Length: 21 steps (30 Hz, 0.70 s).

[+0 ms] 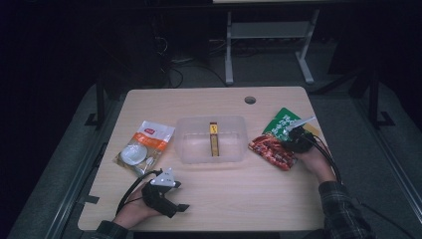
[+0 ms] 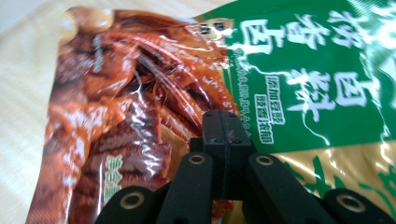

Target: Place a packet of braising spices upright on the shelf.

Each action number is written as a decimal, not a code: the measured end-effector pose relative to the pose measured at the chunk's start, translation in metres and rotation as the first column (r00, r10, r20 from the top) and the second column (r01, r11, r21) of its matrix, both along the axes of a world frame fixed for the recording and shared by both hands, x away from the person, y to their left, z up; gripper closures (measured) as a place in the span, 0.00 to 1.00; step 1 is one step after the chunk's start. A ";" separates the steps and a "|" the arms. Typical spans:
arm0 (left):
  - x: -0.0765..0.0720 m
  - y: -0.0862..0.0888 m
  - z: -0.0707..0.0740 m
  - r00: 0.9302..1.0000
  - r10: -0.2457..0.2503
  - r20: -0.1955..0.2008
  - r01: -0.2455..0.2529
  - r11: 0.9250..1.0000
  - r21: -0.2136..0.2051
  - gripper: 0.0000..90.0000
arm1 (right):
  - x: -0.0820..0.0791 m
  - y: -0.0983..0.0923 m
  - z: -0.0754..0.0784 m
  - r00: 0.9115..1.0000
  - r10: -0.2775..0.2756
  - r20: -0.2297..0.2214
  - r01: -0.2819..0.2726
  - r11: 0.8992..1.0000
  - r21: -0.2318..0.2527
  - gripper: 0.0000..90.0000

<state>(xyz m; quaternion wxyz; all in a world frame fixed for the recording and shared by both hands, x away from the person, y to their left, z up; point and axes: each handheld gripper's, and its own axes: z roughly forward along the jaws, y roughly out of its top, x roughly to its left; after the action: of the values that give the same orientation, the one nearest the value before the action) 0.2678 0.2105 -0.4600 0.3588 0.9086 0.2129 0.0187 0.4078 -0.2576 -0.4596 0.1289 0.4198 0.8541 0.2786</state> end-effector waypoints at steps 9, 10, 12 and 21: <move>0.000 -0.001 0.000 1.000 -0.002 -0.004 0.002 1.000 -0.005 0.16 | -0.018 0.009 0.003 0.998 0.058 -0.018 -0.058 0.998 -0.038 1.00; 0.000 -0.001 0.000 1.000 -0.002 -0.004 0.002 1.000 -0.005 0.16 | -0.020 0.010 0.004 0.998 0.066 -0.022 -0.067 0.997 -0.044 1.00; 0.000 -0.001 0.000 1.000 -0.001 -0.006 0.001 1.000 -0.005 0.16 | -0.025 0.013 0.004 0.996 0.080 -0.025 -0.082 0.995 -0.056 1.00; 0.001 -0.001 0.000 1.000 -0.008 -0.004 0.008 1.000 0.002 0.16 | -0.023 0.008 0.005 0.998 0.059 0.010 -0.059 0.998 0.012 1.00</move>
<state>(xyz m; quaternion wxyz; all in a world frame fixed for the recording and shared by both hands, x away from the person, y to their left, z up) 0.2685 0.2093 -0.4603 0.3577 0.9098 0.2101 0.0155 0.3843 -0.2499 -0.4544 0.1224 0.3936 0.8639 0.2896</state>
